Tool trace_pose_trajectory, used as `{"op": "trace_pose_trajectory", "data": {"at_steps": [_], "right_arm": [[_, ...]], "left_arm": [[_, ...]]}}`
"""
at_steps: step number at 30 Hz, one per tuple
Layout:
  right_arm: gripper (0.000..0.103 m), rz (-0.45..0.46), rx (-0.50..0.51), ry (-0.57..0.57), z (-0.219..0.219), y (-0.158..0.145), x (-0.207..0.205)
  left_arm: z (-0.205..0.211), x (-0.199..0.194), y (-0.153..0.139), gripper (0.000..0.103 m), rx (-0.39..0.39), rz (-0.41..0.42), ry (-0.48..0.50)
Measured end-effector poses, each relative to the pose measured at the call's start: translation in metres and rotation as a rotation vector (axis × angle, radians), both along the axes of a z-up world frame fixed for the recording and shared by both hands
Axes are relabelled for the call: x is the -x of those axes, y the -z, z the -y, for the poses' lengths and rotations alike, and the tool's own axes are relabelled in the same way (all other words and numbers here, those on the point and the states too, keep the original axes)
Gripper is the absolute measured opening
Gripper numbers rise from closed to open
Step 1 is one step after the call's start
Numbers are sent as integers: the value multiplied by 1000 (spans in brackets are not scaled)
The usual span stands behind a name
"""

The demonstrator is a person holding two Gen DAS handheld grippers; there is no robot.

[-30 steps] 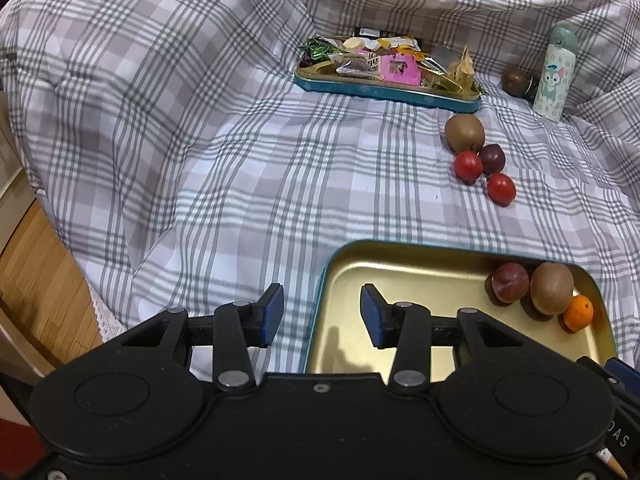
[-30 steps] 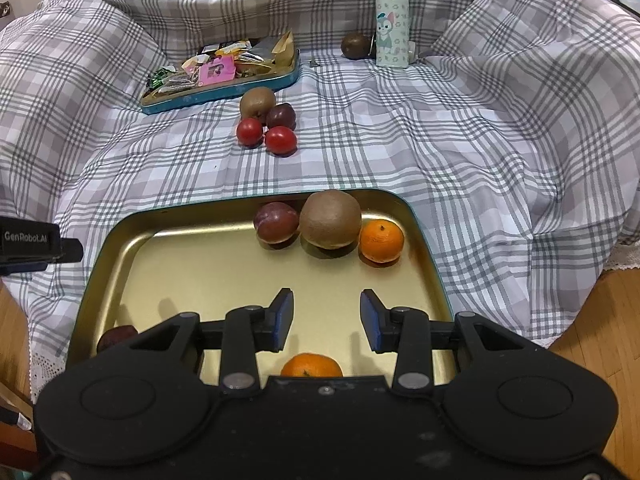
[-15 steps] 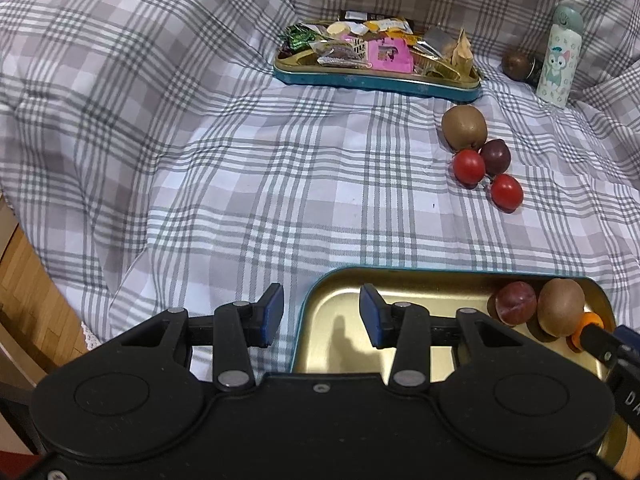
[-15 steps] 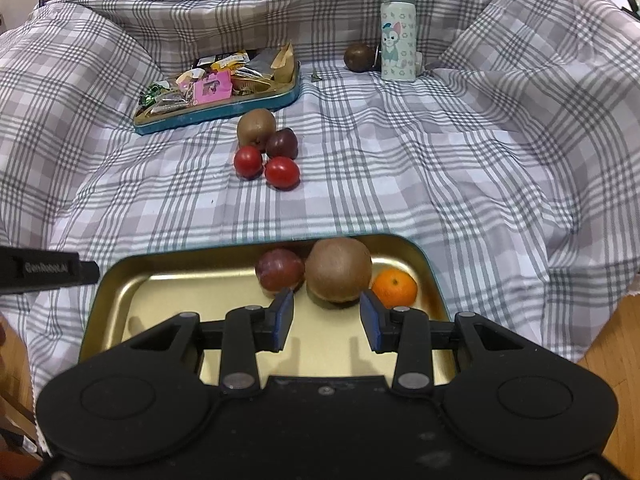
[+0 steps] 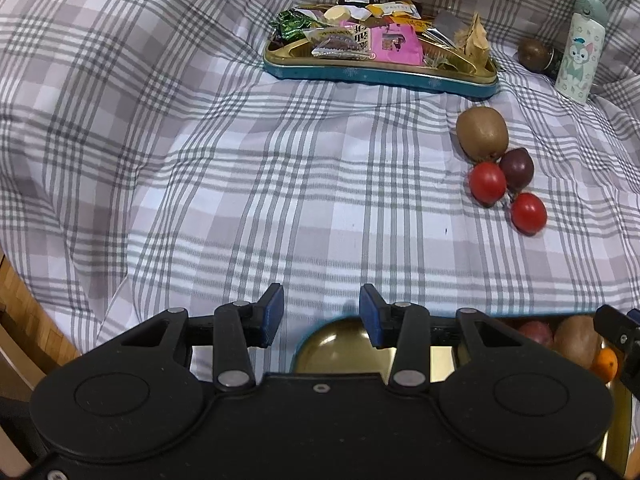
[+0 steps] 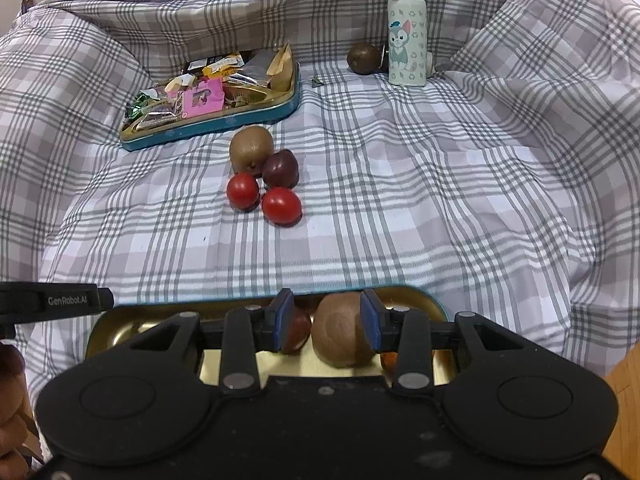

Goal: Organize fruits
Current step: 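Move both open tools toward the red tomatoes on the cloth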

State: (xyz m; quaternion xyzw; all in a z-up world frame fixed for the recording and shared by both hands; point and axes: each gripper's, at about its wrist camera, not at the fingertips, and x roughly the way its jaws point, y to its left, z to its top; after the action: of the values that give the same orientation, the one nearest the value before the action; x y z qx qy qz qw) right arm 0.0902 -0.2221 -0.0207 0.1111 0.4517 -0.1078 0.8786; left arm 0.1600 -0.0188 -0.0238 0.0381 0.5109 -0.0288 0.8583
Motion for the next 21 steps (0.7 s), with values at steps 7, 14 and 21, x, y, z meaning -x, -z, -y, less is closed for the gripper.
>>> {"op": "trace_pose_trajectory", "data": {"at_steps": [7,14,21], "right_arm": [[39,7,6,-3,6,-1,-26],[40,3,7,-10,8,3,-46],[40,14,7,-22,7,9,-63]], "left_arm": [[6,-21,4,51,-4,-3,3],[9,-38,8,51,0,11,13],[11,-48,14,51,23,35,34]]}}
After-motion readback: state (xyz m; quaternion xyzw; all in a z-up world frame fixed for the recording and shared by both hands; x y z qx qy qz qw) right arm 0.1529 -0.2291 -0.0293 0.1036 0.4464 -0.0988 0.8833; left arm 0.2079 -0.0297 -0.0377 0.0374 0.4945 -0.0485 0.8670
